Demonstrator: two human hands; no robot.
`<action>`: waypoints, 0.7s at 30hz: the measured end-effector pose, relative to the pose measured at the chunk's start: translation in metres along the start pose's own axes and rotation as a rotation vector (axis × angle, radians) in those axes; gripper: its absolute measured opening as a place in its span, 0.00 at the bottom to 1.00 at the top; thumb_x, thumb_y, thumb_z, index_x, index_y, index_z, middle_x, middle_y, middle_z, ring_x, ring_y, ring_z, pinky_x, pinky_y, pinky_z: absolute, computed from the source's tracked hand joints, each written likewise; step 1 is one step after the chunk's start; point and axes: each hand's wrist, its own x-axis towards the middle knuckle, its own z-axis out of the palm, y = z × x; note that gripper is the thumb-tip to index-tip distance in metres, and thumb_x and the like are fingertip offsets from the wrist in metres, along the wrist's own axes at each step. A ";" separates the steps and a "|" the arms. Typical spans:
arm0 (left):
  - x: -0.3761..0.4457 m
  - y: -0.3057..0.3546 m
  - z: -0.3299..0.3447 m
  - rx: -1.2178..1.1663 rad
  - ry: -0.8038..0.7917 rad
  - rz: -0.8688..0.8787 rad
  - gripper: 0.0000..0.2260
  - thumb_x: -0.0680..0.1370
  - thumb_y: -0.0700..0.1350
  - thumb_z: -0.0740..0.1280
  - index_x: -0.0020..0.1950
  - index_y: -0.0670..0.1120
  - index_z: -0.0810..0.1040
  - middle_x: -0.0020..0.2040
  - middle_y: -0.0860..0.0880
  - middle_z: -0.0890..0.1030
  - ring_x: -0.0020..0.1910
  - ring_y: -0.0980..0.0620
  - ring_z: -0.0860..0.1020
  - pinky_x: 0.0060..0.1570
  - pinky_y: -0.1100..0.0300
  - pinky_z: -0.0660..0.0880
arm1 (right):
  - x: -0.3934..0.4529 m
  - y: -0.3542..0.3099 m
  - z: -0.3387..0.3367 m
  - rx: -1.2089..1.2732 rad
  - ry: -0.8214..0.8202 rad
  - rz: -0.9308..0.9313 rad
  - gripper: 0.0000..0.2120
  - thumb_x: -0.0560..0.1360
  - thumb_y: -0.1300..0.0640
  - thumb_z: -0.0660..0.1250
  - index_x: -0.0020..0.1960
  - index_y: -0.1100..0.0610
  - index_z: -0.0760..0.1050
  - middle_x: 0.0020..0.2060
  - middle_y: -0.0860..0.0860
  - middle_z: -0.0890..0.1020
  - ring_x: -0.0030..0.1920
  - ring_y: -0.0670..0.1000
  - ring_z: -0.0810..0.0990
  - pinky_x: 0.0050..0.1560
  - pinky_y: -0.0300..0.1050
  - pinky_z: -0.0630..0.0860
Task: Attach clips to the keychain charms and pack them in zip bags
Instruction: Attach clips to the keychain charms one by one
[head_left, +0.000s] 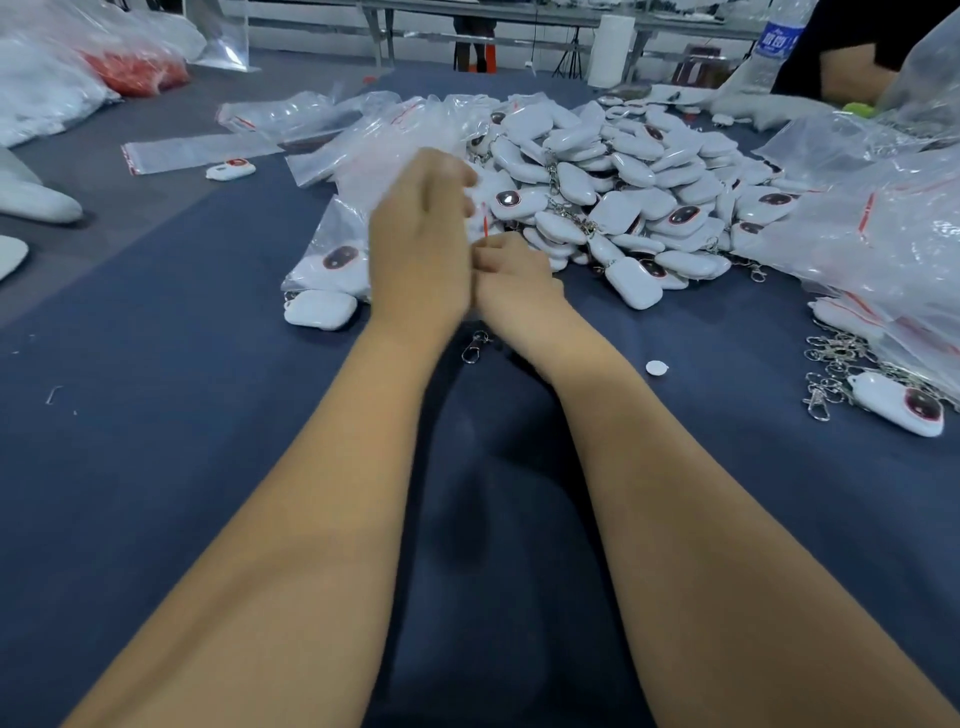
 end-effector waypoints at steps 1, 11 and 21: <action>-0.007 -0.002 0.007 0.093 -0.109 0.072 0.11 0.76 0.47 0.56 0.41 0.48 0.77 0.39 0.51 0.77 0.42 0.54 0.74 0.48 0.57 0.72 | 0.000 0.001 -0.003 0.117 0.043 -0.009 0.08 0.68 0.56 0.63 0.33 0.51 0.79 0.38 0.45 0.81 0.45 0.50 0.80 0.51 0.46 0.76; -0.005 -0.029 0.016 0.711 -0.421 0.143 0.11 0.78 0.42 0.62 0.59 0.44 0.78 0.57 0.44 0.74 0.58 0.44 0.71 0.53 0.57 0.67 | 0.005 0.023 -0.034 -0.360 0.514 0.047 0.28 0.72 0.63 0.59 0.71 0.49 0.69 0.68 0.50 0.68 0.69 0.54 0.64 0.67 0.48 0.57; 0.008 -0.028 -0.004 0.929 -0.148 0.070 0.12 0.76 0.43 0.61 0.54 0.47 0.82 0.58 0.42 0.75 0.62 0.41 0.68 0.58 0.56 0.62 | 0.006 0.033 -0.031 -0.534 0.434 0.050 0.22 0.75 0.56 0.64 0.68 0.44 0.69 0.60 0.51 0.73 0.65 0.55 0.65 0.64 0.51 0.56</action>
